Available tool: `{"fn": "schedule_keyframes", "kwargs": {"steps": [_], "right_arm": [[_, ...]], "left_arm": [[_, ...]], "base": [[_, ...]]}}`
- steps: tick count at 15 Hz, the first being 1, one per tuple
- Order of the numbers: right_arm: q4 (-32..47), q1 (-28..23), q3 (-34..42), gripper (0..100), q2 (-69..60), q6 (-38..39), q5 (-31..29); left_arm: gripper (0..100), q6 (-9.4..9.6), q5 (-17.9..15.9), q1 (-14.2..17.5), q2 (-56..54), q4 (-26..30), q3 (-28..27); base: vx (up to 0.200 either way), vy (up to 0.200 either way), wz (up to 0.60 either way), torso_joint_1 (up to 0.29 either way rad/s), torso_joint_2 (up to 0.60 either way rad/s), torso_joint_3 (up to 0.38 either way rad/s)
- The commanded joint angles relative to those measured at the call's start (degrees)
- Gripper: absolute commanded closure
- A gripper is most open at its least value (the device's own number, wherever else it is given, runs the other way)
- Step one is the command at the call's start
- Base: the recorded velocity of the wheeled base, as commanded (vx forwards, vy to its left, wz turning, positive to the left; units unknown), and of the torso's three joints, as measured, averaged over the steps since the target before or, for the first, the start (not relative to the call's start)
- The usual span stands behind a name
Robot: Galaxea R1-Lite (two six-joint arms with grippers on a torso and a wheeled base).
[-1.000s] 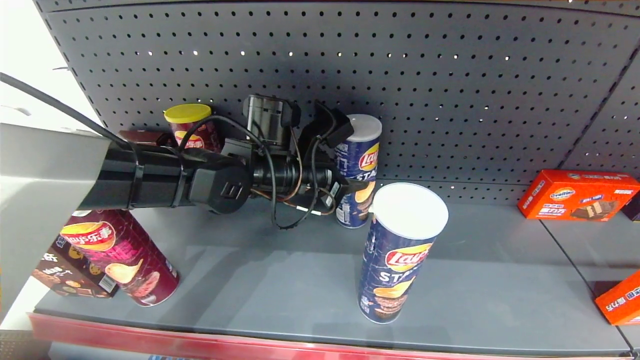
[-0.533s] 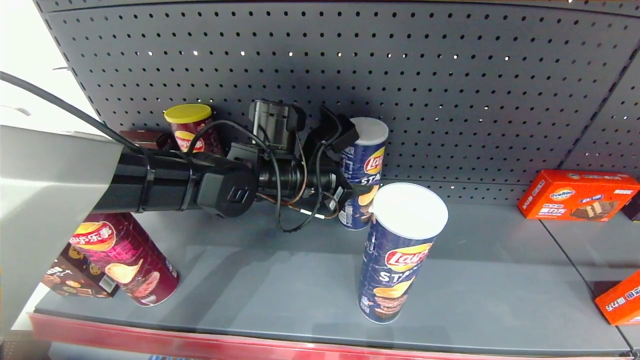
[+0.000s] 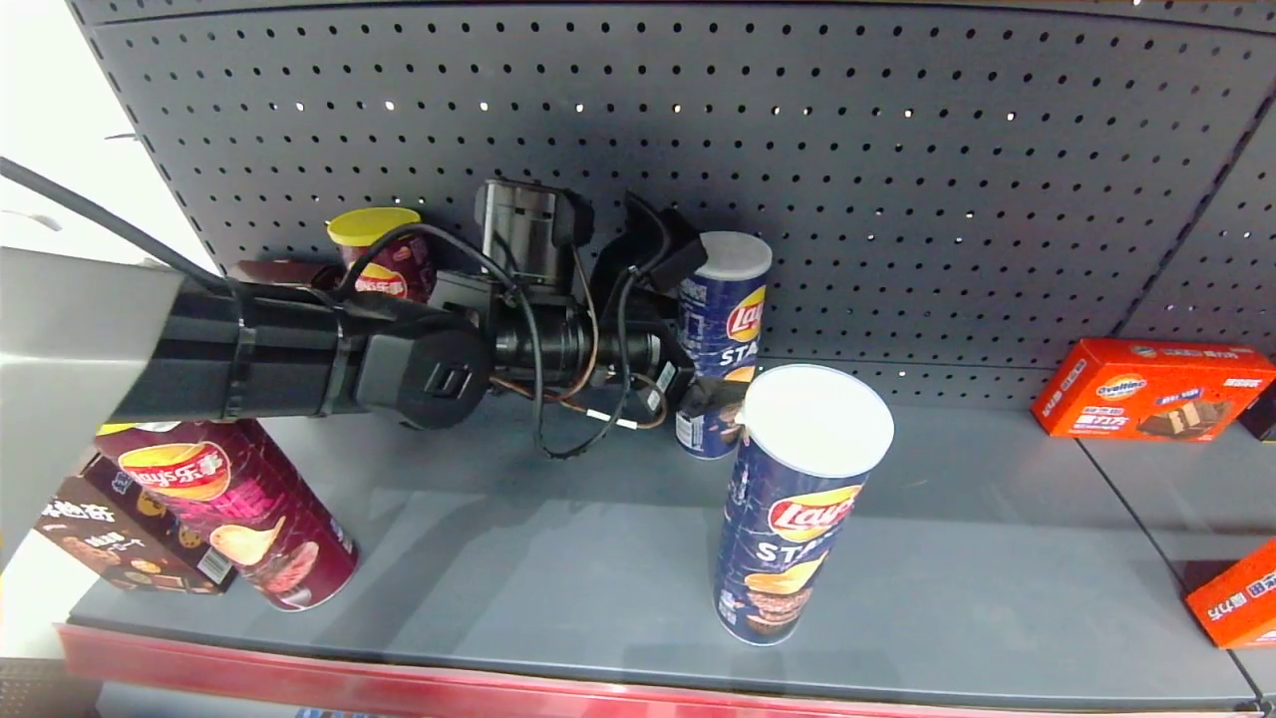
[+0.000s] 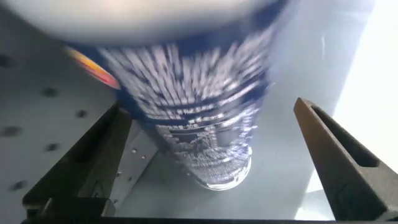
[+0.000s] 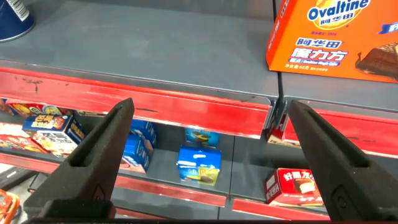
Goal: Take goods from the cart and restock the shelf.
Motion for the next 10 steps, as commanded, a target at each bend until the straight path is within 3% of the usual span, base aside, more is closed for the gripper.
{"fn": "schedule_keyframes", "kwargs": {"steps": [1, 7, 10], "right_arm": [[0.0, 0.03, 0.0, 0, 0.07, -0.04, -0.04], [0.0, 0.03, 0.0, 0, 0.07, -0.04, -0.04], [0.0, 0.03, 0.0, 0, 0.07, -0.04, -0.04]], "left_arm": [[0, -0.08, 0.4, -0.01, -4.02, -1.77, 2.2], [0, -0.43, 3.39, -0.01, -8.15, -14.07, 18.63], [0, -0.52, 7.08, 0.08, -7.54, -15.3, 18.81]], "base": [[0.0, 0.0, 0.0, 0.0, 0.0, 0.0], [0.0, 0.0, 0.0, 0.0, 0.0, 0.0], [0.0, 0.0, 0.0, 0.0, 0.0, 0.0]]}}
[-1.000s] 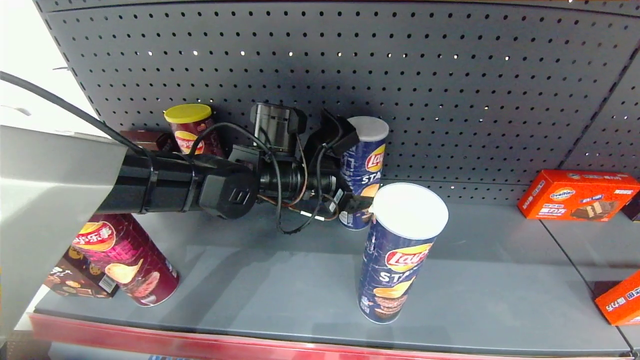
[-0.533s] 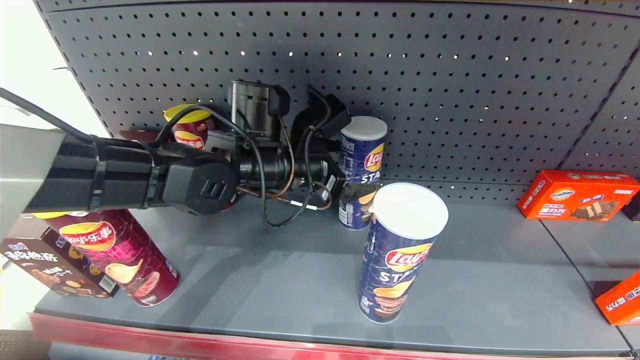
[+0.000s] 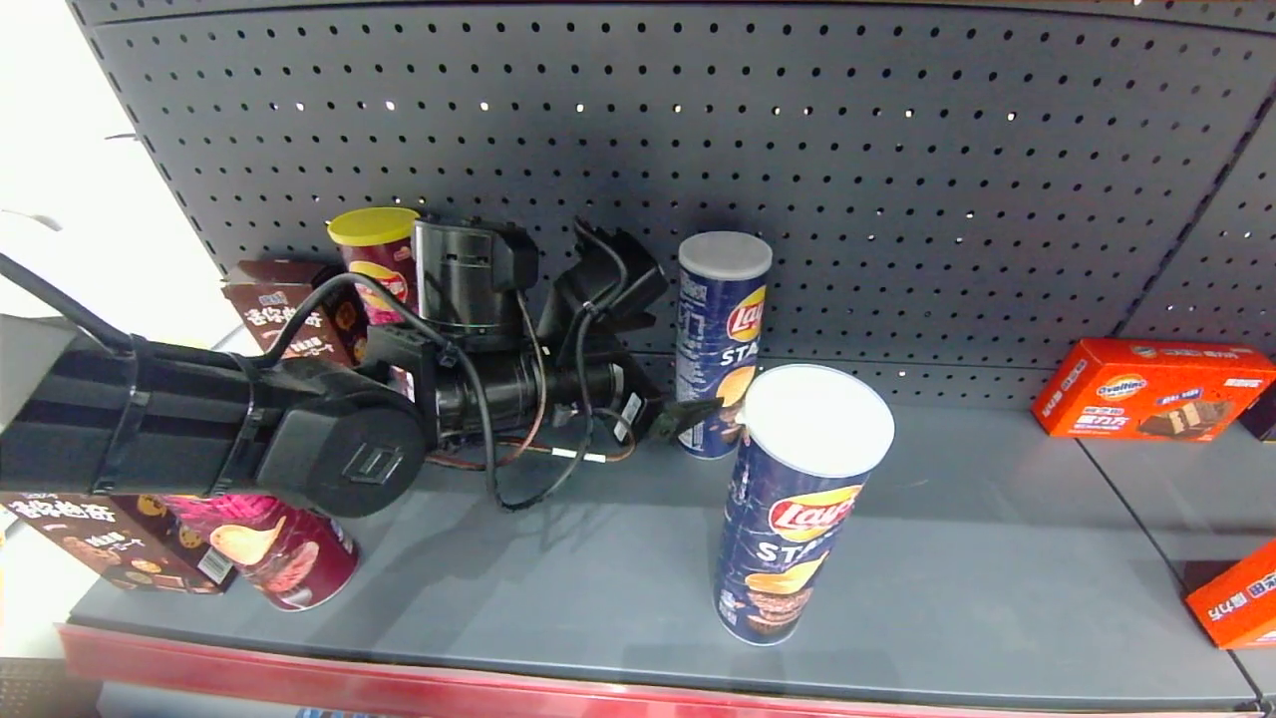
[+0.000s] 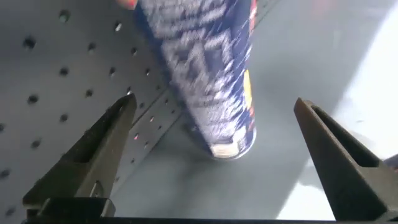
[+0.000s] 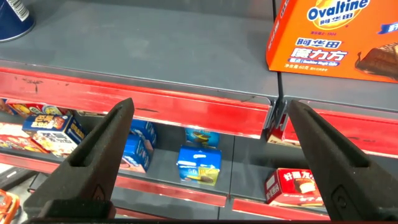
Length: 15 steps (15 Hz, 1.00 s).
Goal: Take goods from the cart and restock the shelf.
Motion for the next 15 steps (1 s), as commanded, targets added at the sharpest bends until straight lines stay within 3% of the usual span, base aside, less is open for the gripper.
{"fn": "schedule_keyframes", "kwargs": {"steps": [1, 3, 8, 15], "right_arm": [[0.0, 0.03, 0.02, 0, 0.07, -0.04, -0.02], [0.0, 0.03, -0.06, 0, 0.07, -0.04, -0.02], [0.0, 0.03, 0.02, 0, 0.07, -0.04, -0.02], [0.0, 0.03, 0.02, 0, 0.07, -0.04, -0.02]], "left_arm": [[0, -0.08, 0.72, 0.08, 0.45, 0.0, 0.03], [0, -0.16, 3.09, -0.01, 1.68, -0.09, -0.85], [0, -0.52, 4.32, 0.43, 3.43, -0.09, -3.93], [0, -0.43, 6.96, 1.48, 3.43, -0.09, -3.66]], "base": [[0.0, 0.0, 0.0, 0.0, 0.0, 0.0], [0.0, 0.0, 0.0, 0.0, 0.0, 0.0], [0.0, 0.0, 0.0, 0.0, 0.0, 0.0], [0.0, 0.0, 0.0, 0.0, 0.0, 0.0]]}}
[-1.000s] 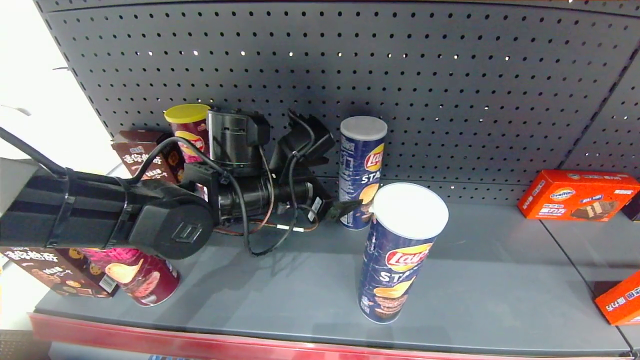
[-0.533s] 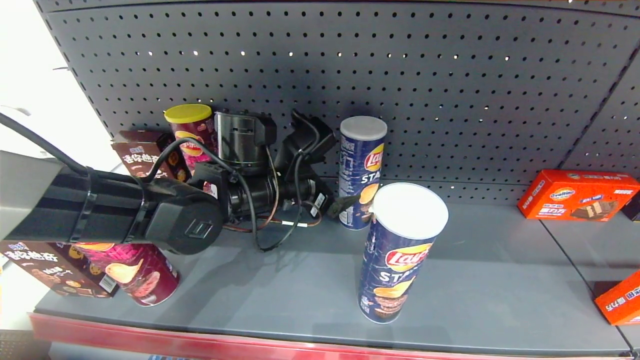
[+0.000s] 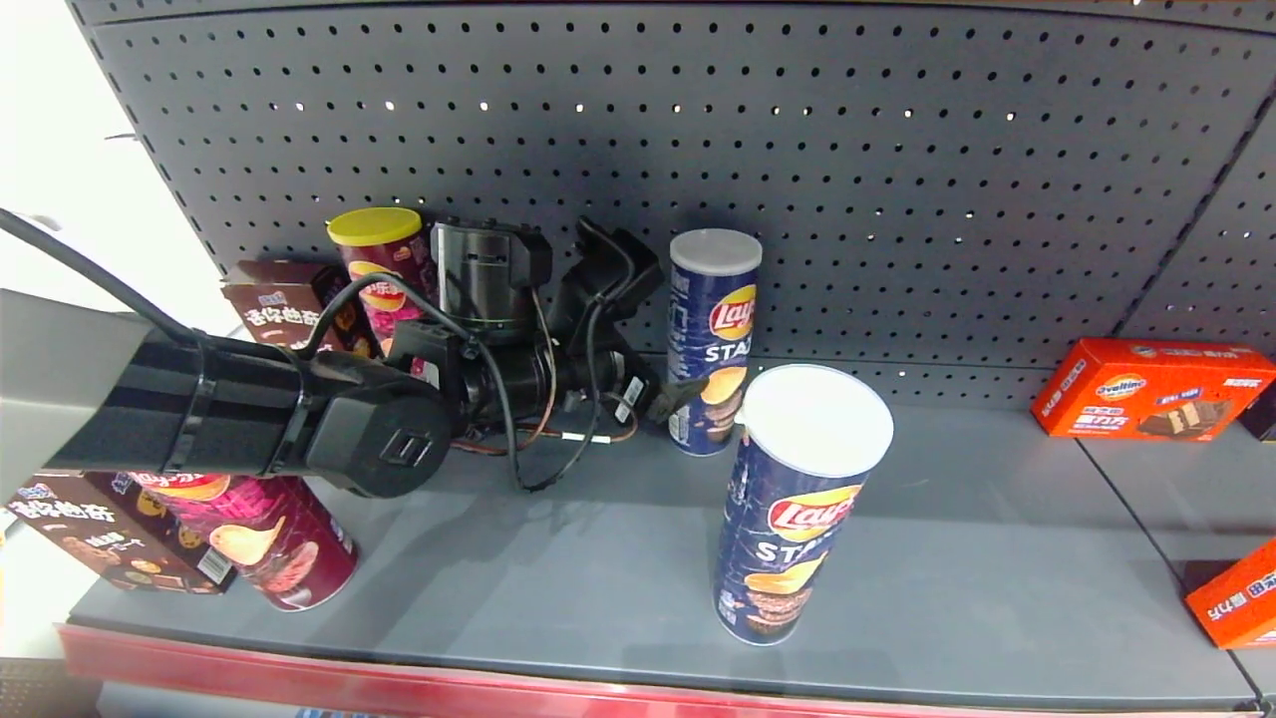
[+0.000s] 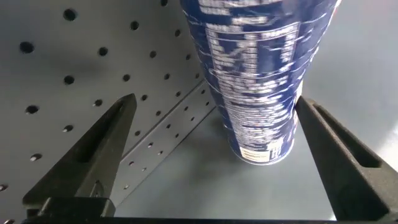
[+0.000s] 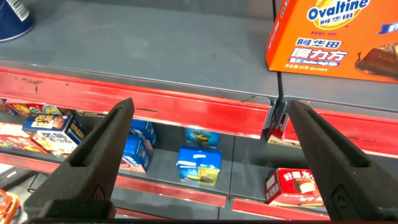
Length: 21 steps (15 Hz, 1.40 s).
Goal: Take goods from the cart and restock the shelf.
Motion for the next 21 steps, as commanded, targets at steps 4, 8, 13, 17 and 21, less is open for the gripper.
{"fn": "schedule_keyframes", "kwargs": {"steps": [4, 8, 13, 17, 21], "right_arm": [[0.0, 0.03, 0.0, 0, 0.09, -0.04, -0.02], [0.0, 0.03, 0.0, 0, 0.09, -0.04, -0.02], [0.0, 0.03, -0.09, 0, 0.09, -0.04, -0.02], [0.0, 0.03, 0.0, 0, 0.09, -0.04, -0.02], [0.0, 0.03, 0.0, 0, 0.09, -0.04, -0.02]], "left_arm": [[0, 0.03, 1.9, 1.14, -0.07, -0.12, 0.05], [0, 0.03, 3.66, 1.32, -1.39, -1.79, 1.11], [0, 0.56, 6.56, 2.72, -6.13, -1.96, 5.94], [0, 1.88, 9.55, 2.81, -7.19, -1.96, 7.26], [0, 1.97, 12.97, 2.81, -4.46, -1.88, 5.68]], "base": [[0.0, 0.0, 0.0, 0.0, 0.0, 0.0], [0.0, 0.0, 0.0, 0.0, 0.0, 0.0], [0.0, 0.0, 0.0, 0.0, 0.0, 0.0], [0.0, 0.0, 0.0, 0.0, 0.0, 0.0], [0.0, 0.0, 0.0, 0.0, 0.0, 0.0]]}}
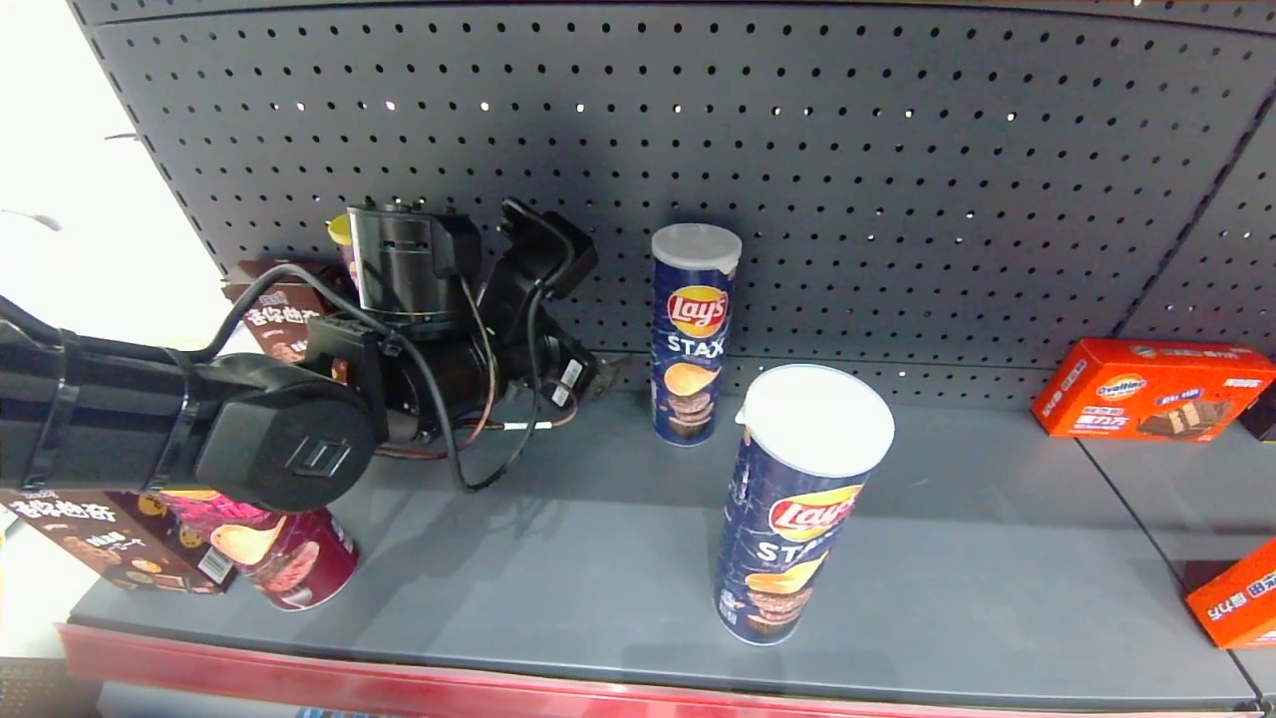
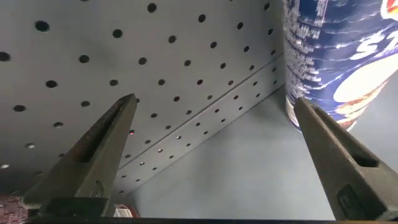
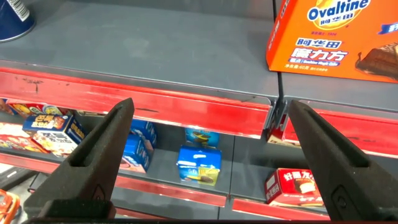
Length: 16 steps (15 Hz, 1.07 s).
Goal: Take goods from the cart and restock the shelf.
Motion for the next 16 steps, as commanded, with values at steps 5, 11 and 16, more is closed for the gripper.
{"fn": "schedule_keyframes", "kwargs": {"steps": [5, 11, 16], "right_arm": [[0.0, 0.03, 0.0, 0, 0.09, -0.04, -0.02], [0.0, 0.03, 0.0, 0, 0.09, -0.04, -0.02], [0.0, 0.03, 0.0, 0, 0.09, -0.04, -0.02]], "left_arm": [[0, 0.36, 0.13, -0.24, 5.83, 0.08, -4.42], [0, 0.36, 0.48, -0.68, 7.41, 0.08, -5.47], [0, 0.18, 0.39, -2.09, 8.56, 0.17, -6.7]], "base": [[0.0, 0.0, 0.0, 0.0, 0.0, 0.0], [0.0, 0.0, 0.0, 0.0, 0.0, 0.0], [0.0, 0.0, 0.0, 0.0, 0.0, 0.0]]}}
